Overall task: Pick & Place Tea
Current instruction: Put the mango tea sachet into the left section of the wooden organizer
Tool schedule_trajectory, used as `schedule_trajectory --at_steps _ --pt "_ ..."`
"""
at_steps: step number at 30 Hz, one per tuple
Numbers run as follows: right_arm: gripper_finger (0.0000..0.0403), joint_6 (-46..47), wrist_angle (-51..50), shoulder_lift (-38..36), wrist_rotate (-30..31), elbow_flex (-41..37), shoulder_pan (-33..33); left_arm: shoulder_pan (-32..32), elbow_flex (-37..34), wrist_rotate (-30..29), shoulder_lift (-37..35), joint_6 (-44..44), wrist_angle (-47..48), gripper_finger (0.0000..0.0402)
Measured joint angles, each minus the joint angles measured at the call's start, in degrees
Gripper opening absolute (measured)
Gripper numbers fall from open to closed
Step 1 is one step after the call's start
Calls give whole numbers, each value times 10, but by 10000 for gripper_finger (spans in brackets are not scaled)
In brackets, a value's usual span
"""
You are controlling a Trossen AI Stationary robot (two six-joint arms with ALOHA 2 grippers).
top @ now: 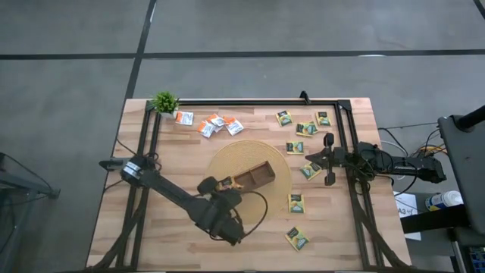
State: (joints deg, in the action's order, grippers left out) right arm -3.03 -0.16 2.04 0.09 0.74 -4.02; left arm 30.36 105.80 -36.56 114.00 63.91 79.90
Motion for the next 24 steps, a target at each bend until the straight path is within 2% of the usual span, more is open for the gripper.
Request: schedule_trajectory --at_steps 4,8,11,13,17,24 --pt "9 0 0 0 0 0 0 0 -85 -10 -77 -25 -121 0" --pt "9 0 0 0 0 0 0 0 -221 2 -158 -79 -326 0" --pt "9 0 0 0 0 0 0 -1 -322 26 -215 -92 -443 0" --pt "9 0 0 0 0 0 0 0 -376 29 -245 -73 -474 0" --pt "9 0 0 0 0 0 0 -1 -449 28 -286 -21 -480 0" --pt "9 0 0 0 0 0 0 -2 -508 29 -311 -6 -525 0"
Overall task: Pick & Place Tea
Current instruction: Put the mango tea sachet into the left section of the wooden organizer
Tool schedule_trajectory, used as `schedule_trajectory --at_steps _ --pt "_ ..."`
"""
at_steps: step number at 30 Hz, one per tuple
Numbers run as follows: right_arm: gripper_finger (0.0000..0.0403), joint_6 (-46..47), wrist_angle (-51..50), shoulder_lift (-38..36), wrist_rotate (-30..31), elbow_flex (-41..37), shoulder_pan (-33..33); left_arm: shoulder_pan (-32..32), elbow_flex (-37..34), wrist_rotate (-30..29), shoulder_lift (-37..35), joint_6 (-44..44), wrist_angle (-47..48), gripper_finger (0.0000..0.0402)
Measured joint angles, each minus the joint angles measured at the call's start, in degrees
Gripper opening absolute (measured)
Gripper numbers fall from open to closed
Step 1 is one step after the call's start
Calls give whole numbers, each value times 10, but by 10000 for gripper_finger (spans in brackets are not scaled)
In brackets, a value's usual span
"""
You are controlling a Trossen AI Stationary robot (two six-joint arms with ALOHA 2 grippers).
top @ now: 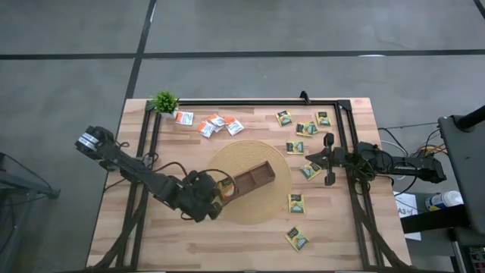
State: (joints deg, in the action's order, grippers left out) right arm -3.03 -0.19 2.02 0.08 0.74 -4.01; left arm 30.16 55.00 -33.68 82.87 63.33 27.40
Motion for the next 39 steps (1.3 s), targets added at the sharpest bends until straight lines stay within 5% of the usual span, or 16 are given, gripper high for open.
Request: schedule_trajectory --at_steps 17,39 --pt "9 0 0 0 0 0 0 -16 -9 3 9 -18 -29 0" --pt "9 0 0 0 0 0 0 -31 -9 79 66 -14 -35 0"
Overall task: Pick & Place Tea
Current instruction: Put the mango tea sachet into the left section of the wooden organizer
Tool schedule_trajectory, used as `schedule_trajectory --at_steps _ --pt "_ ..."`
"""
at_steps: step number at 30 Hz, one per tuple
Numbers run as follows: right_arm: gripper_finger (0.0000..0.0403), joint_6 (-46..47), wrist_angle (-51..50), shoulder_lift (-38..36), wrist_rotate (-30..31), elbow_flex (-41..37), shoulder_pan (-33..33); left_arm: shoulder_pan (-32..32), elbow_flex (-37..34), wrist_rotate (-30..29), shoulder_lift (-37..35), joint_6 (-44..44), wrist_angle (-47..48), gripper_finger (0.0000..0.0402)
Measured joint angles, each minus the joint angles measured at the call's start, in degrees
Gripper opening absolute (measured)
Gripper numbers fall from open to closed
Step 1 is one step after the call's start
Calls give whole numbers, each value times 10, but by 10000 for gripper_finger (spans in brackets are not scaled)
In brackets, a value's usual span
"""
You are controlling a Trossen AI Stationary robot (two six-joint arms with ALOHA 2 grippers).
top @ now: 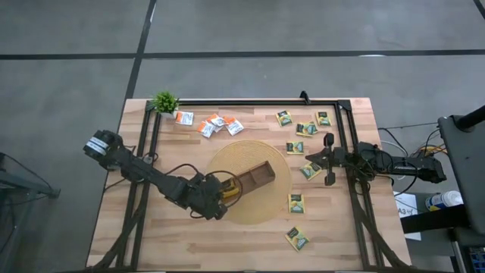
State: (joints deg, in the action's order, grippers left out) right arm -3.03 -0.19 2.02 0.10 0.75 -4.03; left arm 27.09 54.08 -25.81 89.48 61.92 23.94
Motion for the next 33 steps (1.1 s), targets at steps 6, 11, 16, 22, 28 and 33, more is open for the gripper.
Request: schedule_trajectory --at_steps 6,11,16,22,28,33 --pt "9 0 0 0 0 0 0 0 1 26 -1 -8 -1 0" --pt "9 0 0 0 0 0 0 0 1 27 -1 -31 -1 13" --pt "9 0 0 0 0 0 0 0 1 29 -1 -40 -2 61" --pt "9 0 0 0 0 0 0 0 1 45 -8 -41 1 127" --pt "9 0 0 0 0 0 0 -1 5 122 -36 -20 9 144" --pt "9 0 0 0 0 0 0 -2 17 97 -63 -40 7 144"
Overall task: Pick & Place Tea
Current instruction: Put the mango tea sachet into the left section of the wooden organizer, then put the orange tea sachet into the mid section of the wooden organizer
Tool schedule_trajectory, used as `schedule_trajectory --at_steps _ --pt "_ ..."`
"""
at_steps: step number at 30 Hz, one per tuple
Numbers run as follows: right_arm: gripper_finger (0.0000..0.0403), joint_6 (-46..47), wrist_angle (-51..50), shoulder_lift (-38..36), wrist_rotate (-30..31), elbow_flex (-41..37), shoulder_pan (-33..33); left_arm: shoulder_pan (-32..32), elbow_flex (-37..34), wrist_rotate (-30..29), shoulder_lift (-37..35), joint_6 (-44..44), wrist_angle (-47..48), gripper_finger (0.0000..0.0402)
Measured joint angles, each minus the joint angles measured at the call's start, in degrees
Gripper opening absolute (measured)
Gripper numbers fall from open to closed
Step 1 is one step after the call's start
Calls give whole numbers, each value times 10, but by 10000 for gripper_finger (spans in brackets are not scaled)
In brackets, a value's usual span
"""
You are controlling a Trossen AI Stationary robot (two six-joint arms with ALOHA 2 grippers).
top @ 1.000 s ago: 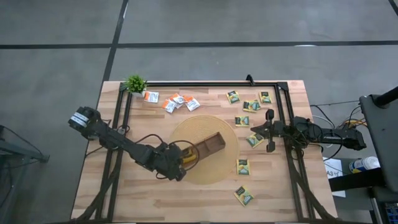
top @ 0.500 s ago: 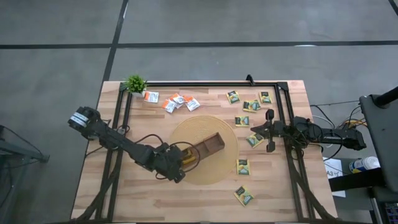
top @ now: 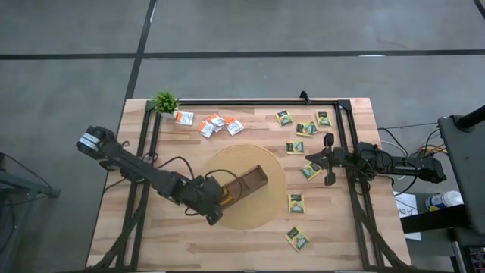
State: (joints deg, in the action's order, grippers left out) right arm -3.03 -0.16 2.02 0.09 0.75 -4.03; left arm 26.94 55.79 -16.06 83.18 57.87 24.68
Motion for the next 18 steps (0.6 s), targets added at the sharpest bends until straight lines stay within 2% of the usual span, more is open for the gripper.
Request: schedule_trajectory --at_steps 4,7,11,18 --pt "9 0 0 0 0 0 0 0 7 -52 -18 -33 3 144" --pt "9 0 0 0 0 0 0 0 3 -76 -27 -23 15 144" --pt "9 0 0 0 0 0 0 1 1 -80 -27 13 29 144" --pt "9 0 0 0 0 0 0 27 7 -77 -26 -13 28 144"
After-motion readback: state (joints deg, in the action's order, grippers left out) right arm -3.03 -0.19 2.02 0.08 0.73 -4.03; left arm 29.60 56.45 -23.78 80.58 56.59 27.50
